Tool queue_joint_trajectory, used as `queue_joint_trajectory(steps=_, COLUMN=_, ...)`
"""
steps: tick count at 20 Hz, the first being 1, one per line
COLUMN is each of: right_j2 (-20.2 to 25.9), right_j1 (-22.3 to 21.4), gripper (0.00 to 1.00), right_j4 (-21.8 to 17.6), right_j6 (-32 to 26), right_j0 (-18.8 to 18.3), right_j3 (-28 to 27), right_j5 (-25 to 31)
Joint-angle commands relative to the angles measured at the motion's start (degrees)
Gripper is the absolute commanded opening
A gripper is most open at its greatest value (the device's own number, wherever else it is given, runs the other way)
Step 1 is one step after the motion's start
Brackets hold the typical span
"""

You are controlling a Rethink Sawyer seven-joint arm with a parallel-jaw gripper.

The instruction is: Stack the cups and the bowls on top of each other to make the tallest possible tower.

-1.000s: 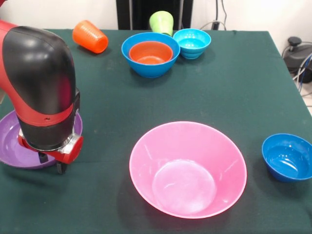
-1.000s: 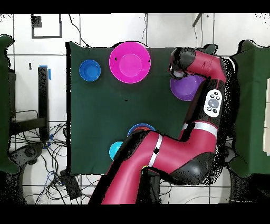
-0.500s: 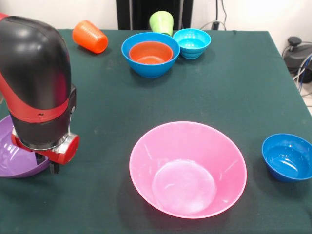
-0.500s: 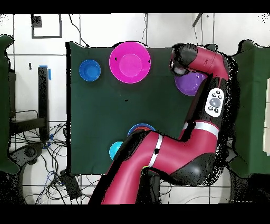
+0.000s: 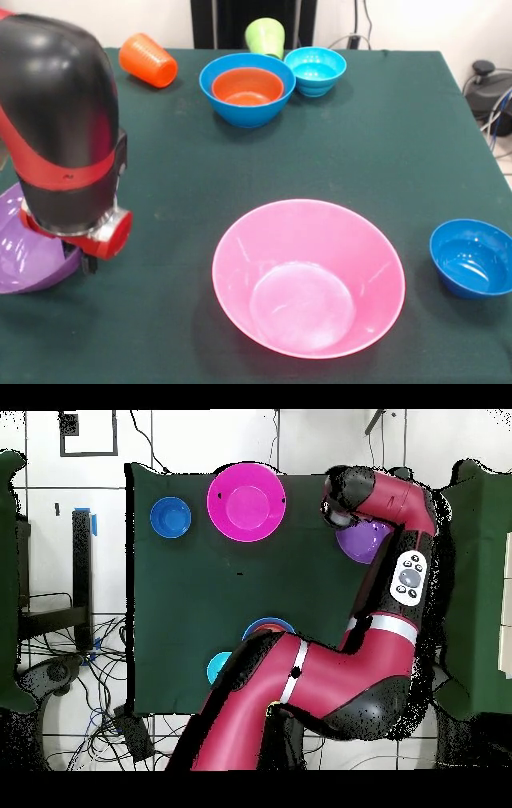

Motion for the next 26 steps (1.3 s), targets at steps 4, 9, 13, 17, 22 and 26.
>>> queue_joint_trajectory(steps=4, right_j2=1.7, right_j1=-18.1, gripper=0.0, right_j4=-0.3, right_j6=-3.5, right_j0=1.2, right_j3=24.0, right_j5=2.1)
queue_joint_trajectory(steps=9, right_j2=2.3, right_j1=-23.0, gripper=0.0, right_j4=-1.8, right_j6=-7.1, right_j0=-1.2, right_j3=29.8, right_j5=-1.4)
queue_joint_trajectory(steps=13, right_j2=2.9, right_j1=-22.9, gripper=0.0, right_j4=-2.7, right_j6=-6.0, right_j0=-1.7, right_j3=30.5, right_j5=-3.1)
queue_joint_trajectory(steps=17, right_j2=2.5, right_j1=-24.6, gripper=0.0, right_j4=-3.2, right_j6=-1.6, right_j0=-0.9, right_j3=33.9, right_j5=-7.5)
queue_joint_trajectory(steps=22, right_j2=2.5, right_j1=-26.8, gripper=0.0, right_j4=-3.4, right_j6=1.9, right_j0=-0.4, right_j3=42.1, right_j5=-14.5)
queue_joint_trajectory(steps=26, right_j2=3.6, right_j1=-28.3, gripper=0.0, right_j4=-3.8, right_j6=1.8, right_j0=-1.6, right_j3=48.8, right_j5=-22.0)
